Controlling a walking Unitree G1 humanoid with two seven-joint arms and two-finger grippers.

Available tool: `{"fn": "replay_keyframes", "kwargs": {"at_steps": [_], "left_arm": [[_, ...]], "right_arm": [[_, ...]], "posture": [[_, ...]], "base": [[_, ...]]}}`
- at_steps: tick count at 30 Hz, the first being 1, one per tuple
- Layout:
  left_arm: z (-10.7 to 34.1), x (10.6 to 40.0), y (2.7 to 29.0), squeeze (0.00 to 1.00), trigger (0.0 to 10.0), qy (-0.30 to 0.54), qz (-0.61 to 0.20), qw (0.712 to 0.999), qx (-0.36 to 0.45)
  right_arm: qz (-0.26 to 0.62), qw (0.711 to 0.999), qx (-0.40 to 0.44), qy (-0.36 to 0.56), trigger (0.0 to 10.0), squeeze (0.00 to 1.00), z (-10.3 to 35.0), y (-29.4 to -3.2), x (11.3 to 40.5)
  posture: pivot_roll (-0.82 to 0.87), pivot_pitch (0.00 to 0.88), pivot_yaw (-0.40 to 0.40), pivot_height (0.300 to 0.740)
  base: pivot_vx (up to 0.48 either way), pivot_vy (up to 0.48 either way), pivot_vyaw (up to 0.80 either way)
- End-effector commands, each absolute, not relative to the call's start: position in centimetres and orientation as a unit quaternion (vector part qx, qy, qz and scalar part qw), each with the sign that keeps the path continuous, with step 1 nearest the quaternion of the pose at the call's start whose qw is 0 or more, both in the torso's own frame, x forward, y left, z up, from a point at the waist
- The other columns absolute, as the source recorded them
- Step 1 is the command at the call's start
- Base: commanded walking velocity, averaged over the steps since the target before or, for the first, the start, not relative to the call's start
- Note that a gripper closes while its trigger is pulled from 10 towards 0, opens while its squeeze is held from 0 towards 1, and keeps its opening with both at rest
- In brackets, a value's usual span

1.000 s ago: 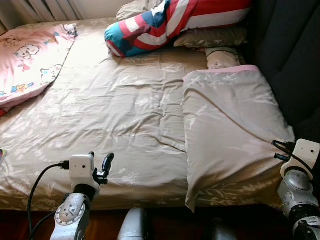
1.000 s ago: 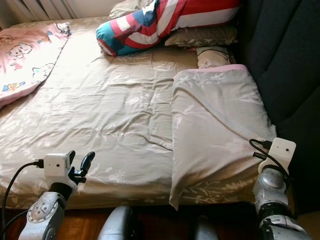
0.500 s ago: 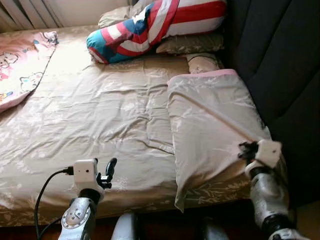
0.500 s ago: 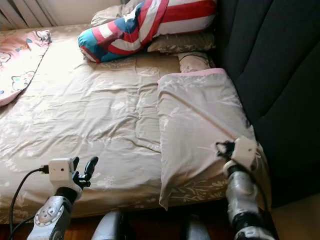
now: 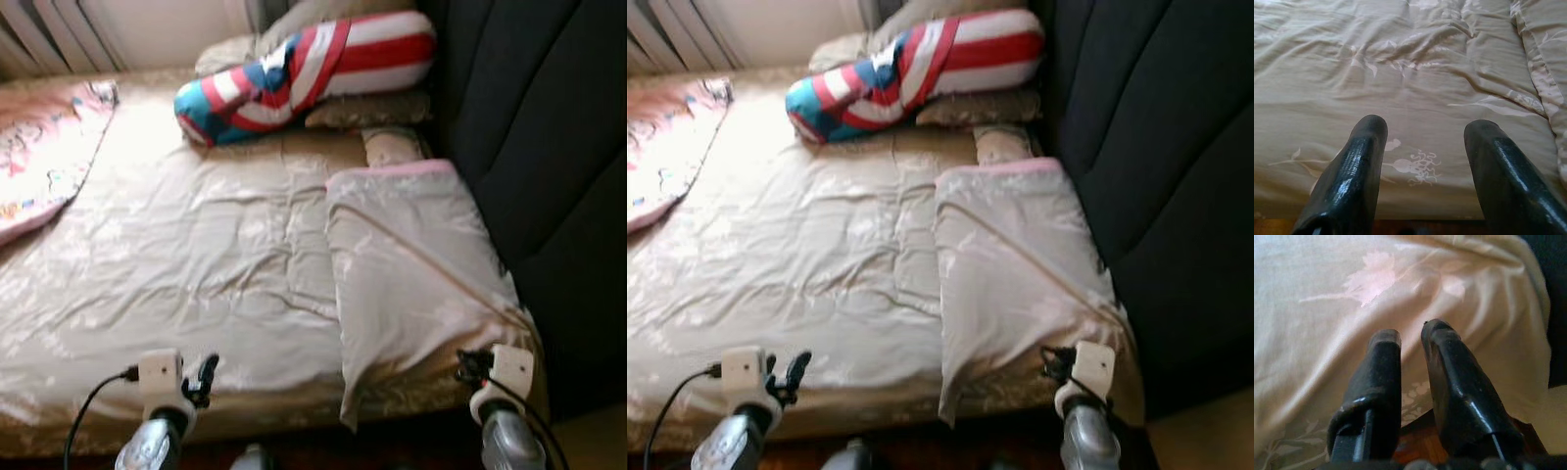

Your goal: Clean up the room

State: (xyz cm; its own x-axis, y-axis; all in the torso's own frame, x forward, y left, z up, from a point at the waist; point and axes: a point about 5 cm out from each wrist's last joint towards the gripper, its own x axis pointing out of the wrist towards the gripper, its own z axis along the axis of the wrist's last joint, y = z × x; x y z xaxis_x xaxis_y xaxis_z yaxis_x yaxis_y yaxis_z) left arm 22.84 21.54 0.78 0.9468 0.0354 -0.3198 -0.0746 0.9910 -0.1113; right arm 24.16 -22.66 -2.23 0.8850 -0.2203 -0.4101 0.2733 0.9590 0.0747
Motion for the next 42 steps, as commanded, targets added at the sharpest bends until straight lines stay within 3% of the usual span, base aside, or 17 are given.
{"fn": "replay_keyframes", "kwargs": {"at_steps": [1,7,9,12,31,32,42], "left_arm": [[-1.0,21.9,22.1,0.00,10.0,0.204,0.027,0.977,-0.054],[-3.9,20.3,22.1,0.00,10.0,0.278,0.027,0.958,-0.060],[-6.3,18.2,21.9,0.00,10.0,0.352,0.027,0.934,-0.049],[-7.5,17.0,22.0,0.00,10.0,0.394,0.029,0.918,-0.030],[-8.3,14.4,24.8,0.00,10.0,0.440,0.053,0.896,-0.011],[-8.2,15.2,24.3,0.00,10.0,0.436,0.051,0.898,-0.012],[-8.1,16.1,23.6,0.00,10.0,0.428,0.049,0.902,-0.012]], "right_arm": [[-0.135,0.956,0.076,0.251,10.0,0.00,-4.0,-22.7,22.3],[-0.119,0.940,0.083,0.308,10.0,0.00,-5.8,-22.0,20.3],[-0.112,0.915,0.073,0.381,10.0,0.00,-7.7,-21.5,17.9],[-0.110,0.897,0.065,0.422,10.0,0.00,-8.5,-21.2,16.5],[-0.084,0.889,0.085,0.441,10.0,0.00,-9.1,-19.1,16.1],[-0.088,0.887,0.091,0.444,10.0,1.00,-9.3,-19.2,15.7],[-0.091,0.885,0.091,0.447,10.0,1.00,-9.4,-19.5,15.4]], "posture": [[-0.01,0.106,0.018,0.740],[-0.02,0.092,0.019,0.740],[-0.01,0.072,0.012,0.740],[-0.01,0.068,0.012,0.740],[-0.03,0.114,0.017,0.740],[-0.03,0.117,0.016,0.740],[-0.03,0.116,0.015,0.740]], "base": [[0.000,0.000,0.00],[0.000,0.000,0.00],[0.000,0.000,0.00],[0.000,0.000,0.00],[0.000,0.000,0.00],[0.000,0.000,0.00],[0.000,0.000,0.00]]}}
